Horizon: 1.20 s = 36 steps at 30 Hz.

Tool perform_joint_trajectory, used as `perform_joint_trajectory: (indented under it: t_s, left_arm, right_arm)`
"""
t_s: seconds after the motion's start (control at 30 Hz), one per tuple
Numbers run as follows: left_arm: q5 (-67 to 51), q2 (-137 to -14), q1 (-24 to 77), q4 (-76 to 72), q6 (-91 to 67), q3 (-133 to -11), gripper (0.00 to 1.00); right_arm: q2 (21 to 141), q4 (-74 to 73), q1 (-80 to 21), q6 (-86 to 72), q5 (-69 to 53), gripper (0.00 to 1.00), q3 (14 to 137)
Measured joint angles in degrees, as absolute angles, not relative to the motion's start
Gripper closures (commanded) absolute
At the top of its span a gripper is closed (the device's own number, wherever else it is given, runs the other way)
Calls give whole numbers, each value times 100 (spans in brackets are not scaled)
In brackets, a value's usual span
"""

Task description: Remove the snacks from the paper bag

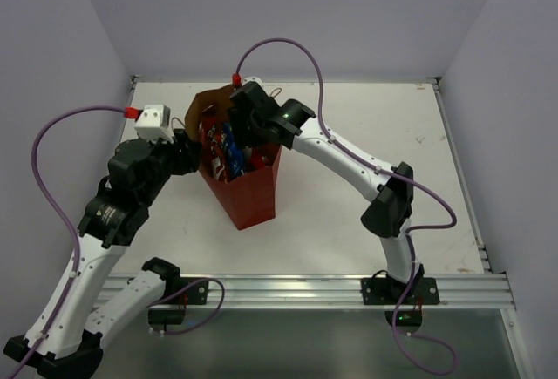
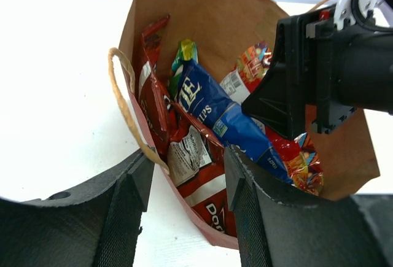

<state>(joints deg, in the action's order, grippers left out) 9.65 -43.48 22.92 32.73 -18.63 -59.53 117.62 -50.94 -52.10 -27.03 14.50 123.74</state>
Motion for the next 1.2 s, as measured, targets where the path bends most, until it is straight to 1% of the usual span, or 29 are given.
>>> perform_joint_trajectory:
  t_s: [0.5,0.87,1.13,1.2]
  left_arm:
    - [1352,-4093,2292,3293,-1826,-6045,43]
    - [1610,-4121,2294,3411,-1841,-6045,43]
    - [1610,-4104,2294,3483,-1848,-6045,42]
    - [1612,-4084,2294,3514,-1850,-6045,42]
  right_arm:
    - [11537,-5142,-5221,-2512,1599,33,12687]
    - [11577,-4980,-5369,-2117,1024,34,12986]
    - [12326,-4917,-5367,-2080,727,36,12835]
    - [12449,-4917,-5367,-2078,729,39,12733]
